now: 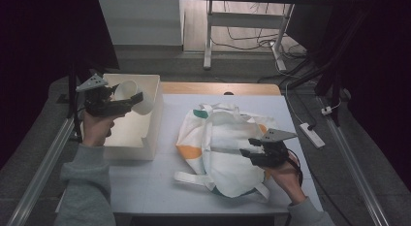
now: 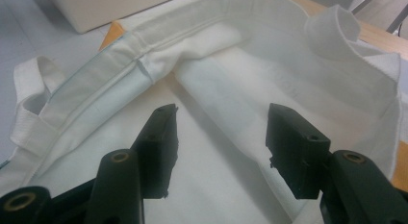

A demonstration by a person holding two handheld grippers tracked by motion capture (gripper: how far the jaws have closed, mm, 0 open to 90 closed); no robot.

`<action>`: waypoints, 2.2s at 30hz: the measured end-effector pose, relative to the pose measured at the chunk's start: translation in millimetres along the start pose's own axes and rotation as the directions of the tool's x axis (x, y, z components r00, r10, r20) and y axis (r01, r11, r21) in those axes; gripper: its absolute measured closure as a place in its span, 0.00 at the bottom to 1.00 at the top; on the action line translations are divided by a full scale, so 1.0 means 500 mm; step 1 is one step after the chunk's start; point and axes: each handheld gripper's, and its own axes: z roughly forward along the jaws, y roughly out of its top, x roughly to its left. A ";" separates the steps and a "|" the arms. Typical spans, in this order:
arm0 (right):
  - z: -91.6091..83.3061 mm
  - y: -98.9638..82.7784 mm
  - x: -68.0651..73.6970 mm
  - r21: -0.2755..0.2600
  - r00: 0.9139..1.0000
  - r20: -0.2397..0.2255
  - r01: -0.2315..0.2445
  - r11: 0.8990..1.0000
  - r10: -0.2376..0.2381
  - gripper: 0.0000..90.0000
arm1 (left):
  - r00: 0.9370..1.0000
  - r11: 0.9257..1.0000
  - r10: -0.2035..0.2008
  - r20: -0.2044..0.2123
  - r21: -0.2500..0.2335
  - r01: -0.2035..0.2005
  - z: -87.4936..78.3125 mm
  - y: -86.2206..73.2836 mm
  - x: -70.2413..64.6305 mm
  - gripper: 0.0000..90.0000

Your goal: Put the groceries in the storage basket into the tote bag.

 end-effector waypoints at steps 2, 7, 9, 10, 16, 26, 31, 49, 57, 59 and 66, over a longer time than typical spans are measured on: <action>0.000 0.000 0.000 -0.001 1.000 0.000 0.000 1.000 0.000 0.50 | 1.000 1.000 0.014 0.019 0.007 -0.014 0.005 0.003 -0.011 0.22; -0.001 0.000 0.000 -0.003 1.000 0.002 -0.002 1.000 0.002 0.50 | 0.996 0.999 0.036 0.077 0.012 -0.037 0.018 0.009 -0.039 0.22; -0.001 0.000 0.000 -0.007 1.000 0.005 0.000 1.000 0.000 0.50 | 0.994 0.999 0.044 0.098 0.016 -0.046 0.025 0.010 -0.051 0.22; -0.001 0.000 0.000 -0.007 1.000 0.005 0.000 1.000 0.000 0.50 | 0.993 0.999 0.046 0.113 0.018 -0.048 0.028 0.010 -0.057 0.22; -0.002 0.001 0.000 -0.007 1.000 0.004 0.001 1.000 -0.001 0.50 | 0.984 0.996 0.075 0.160 0.037 -0.082 0.049 0.011 -0.089 0.22; -0.003 0.004 0.006 -0.022 1.000 0.005 0.010 1.000 -0.010 0.47 | 0.963 0.991 0.108 0.245 0.049 -0.124 0.071 0.012 -0.140 0.22; -0.001 0.007 0.010 -0.027 1.000 0.000 0.018 0.999 -0.018 0.46 | 0.955 0.986 0.129 0.266 0.067 -0.152 0.089 0.007 -0.167 0.22; 0.003 0.030 0.051 -0.083 0.998 -0.020 0.052 0.995 -0.054 0.34 | 0.924 0.957 0.181 0.337 0.157 -0.245 0.170 -0.030 -0.252 0.22; 0.028 0.045 0.082 -0.091 0.997 -0.027 0.069 0.994 -0.071 0.24 | 0.912 0.938 0.175 0.370 0.220 -0.269 0.218 -0.057 -0.279 0.22; 0.034 0.049 0.089 -0.093 0.997 -0.026 0.076 0.993 -0.079 0.22 | 0.907 0.932 0.181 0.381 0.228 -0.281 0.226 -0.062 -0.288 0.22; 0.054 0.068 0.113 -0.108 0.995 -0.022 0.090 0.990 -0.093 0.18 | 0.903 0.927 0.189 0.387 0.232 -0.293 0.240 -0.071 -0.305 0.22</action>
